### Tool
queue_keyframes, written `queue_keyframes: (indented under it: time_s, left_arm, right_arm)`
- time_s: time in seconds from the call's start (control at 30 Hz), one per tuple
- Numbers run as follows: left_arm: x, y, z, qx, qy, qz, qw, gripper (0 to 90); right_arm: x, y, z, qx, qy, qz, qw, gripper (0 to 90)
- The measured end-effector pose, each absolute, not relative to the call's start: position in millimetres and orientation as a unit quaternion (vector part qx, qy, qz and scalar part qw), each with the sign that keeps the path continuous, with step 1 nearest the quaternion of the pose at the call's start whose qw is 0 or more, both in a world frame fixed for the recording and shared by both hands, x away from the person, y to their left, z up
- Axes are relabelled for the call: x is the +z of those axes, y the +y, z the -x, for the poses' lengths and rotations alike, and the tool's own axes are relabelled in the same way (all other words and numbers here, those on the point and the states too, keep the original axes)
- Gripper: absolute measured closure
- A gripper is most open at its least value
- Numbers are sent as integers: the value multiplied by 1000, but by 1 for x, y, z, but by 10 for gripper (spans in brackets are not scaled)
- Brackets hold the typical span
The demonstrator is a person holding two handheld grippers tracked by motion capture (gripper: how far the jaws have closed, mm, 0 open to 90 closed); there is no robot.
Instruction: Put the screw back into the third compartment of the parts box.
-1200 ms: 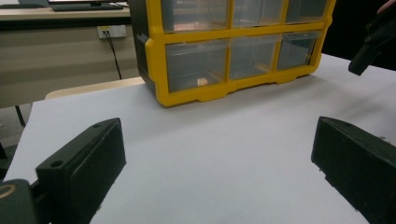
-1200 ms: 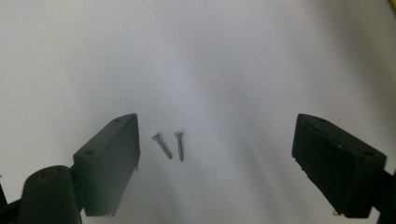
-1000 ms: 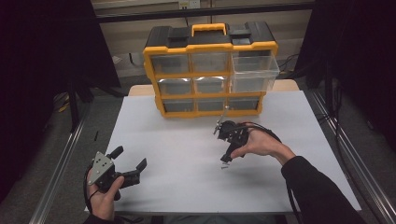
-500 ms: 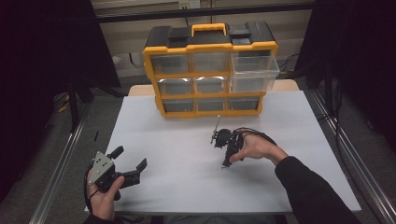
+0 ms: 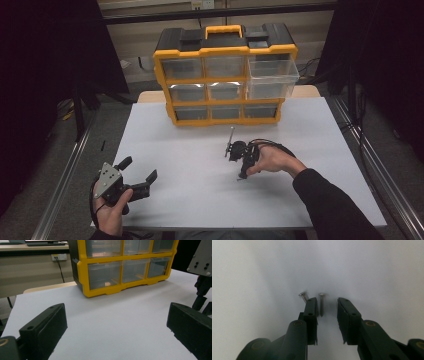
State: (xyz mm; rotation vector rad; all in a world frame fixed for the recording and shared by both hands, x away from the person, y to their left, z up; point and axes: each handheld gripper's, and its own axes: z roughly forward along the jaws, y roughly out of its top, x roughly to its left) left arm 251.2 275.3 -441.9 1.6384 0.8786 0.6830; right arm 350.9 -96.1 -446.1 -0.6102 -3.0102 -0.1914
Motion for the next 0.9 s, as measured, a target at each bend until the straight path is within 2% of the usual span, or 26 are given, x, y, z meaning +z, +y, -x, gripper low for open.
queue_keyframes:
  time_s: [0.43, 0.53, 0.6, 0.9]
  left_arm:
    - [-442, 274, -251, 287, 372, -689, 551, 28]
    - [-442, 274, -251, 288, 373, -690, 550, 28]
    - [-442, 274, -251, 289, 373, -688, 551, 28]
    - [-442, 274, -251, 288, 373, -689, 551, 27]
  right_arm:
    - [-446, -93, -348, -49, -978, 201, 20, 771]
    - [-446, -94, -351, -51, -980, 194, 18, 812]
    - [-446, -94, -352, -50, -979, 198, 24, 875]
    - [-447, -94, -352, -52, -979, 195, 27, 887]
